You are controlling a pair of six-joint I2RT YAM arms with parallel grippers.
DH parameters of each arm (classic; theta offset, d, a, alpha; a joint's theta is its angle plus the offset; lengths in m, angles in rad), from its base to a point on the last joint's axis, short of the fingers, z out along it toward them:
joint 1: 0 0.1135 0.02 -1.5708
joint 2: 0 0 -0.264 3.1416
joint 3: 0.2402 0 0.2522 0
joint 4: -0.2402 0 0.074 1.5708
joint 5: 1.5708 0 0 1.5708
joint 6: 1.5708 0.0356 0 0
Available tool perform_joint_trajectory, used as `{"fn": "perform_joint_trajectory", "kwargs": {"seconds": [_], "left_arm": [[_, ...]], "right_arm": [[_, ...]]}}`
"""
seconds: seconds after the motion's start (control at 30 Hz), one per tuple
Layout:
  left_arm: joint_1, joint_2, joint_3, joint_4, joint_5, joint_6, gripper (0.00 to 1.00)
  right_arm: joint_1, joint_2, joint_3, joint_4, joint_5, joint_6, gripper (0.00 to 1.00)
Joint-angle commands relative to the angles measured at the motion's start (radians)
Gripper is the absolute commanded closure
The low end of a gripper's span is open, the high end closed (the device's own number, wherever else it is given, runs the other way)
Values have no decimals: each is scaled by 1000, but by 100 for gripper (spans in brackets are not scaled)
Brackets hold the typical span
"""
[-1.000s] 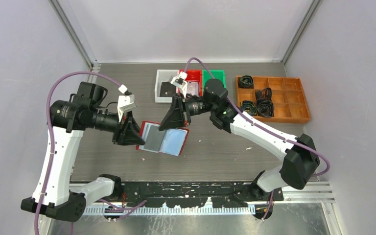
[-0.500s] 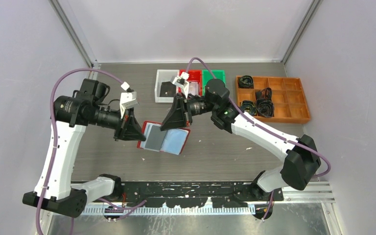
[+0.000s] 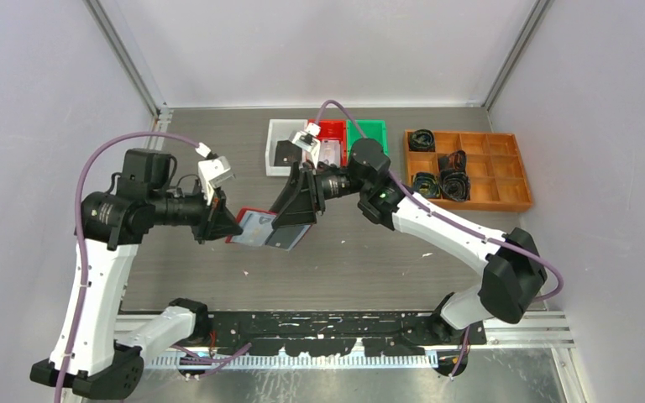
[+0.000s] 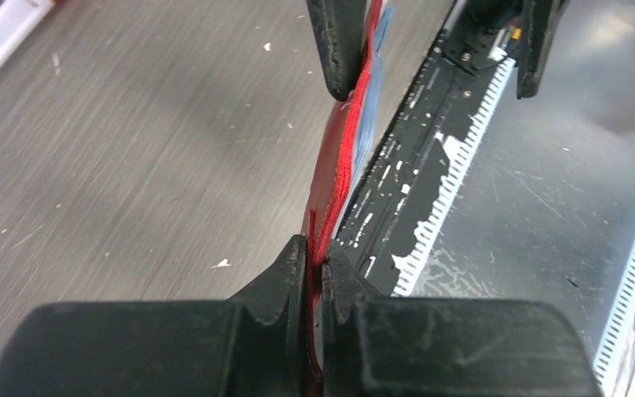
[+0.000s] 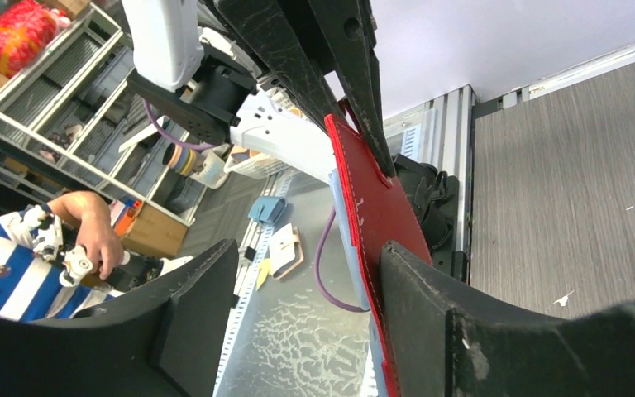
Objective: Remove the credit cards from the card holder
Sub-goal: Remove the credit card from the card holder.
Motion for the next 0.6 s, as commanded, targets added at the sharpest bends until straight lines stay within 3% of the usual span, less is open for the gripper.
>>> {"fn": "perform_joint_trajectory", "kwargs": {"seconds": [0.0, 0.1, 0.37, 0.5, 0.57], "left_arm": [[2, 0, 10, 116, -129, -55, 100], [1, 2, 30, 89, -116, -40, 100], [2, 63, 97, 8, -19, -50, 100], [2, 113, 132, -54, 82, -66, 100], [2, 134, 150, -80, 113, -63, 100]], "right_arm": [[5, 9, 17, 40, 10, 26, 31], [5, 19, 34, -20, 18, -9, 31], [27, 24, 103, -250, 40, -148, 49], [39, 37, 129, -314, 56, -174, 62], [39, 39, 131, -316, 65, -173, 75]]}}
